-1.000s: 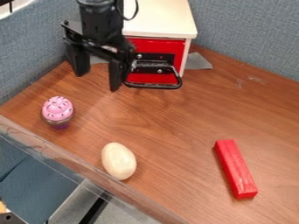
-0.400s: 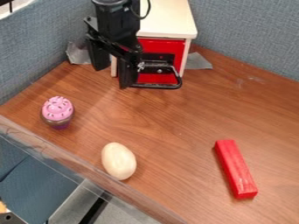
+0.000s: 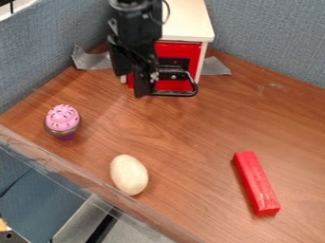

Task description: Open the drawer

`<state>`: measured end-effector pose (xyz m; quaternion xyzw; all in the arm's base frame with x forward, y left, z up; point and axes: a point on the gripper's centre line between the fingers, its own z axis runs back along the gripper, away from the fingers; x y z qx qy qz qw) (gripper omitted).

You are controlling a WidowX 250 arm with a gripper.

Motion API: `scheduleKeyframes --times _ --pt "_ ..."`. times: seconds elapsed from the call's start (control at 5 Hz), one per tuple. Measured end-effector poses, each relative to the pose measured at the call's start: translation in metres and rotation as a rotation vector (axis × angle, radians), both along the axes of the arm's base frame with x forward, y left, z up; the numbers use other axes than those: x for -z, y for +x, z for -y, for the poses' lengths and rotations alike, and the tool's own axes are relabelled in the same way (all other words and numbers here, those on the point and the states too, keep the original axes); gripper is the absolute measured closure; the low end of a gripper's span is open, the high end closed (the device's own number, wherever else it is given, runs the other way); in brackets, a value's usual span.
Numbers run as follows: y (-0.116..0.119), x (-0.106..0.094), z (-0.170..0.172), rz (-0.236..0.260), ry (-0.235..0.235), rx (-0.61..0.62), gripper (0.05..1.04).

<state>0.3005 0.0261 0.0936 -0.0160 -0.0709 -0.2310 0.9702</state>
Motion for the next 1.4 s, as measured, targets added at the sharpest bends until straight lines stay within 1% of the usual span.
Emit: scheduleKeyframes --times 0.4,0.6,0.8,1.0,1.4 --pt "0.024 0.009 0.016 0.015 0.004 0.031 0.083" --pt "0.032 0.01 0.026 0.04 0.017 0.084 0.083" --pt "0.035 0.018 0.032 0.035 0.031 0.119 0.083" --pt "0.043 0.021 0.03 0.036 0.051 0.155 0.083" --pt "0.055 0.03 0.028 0.014 0.066 0.183 0.083"
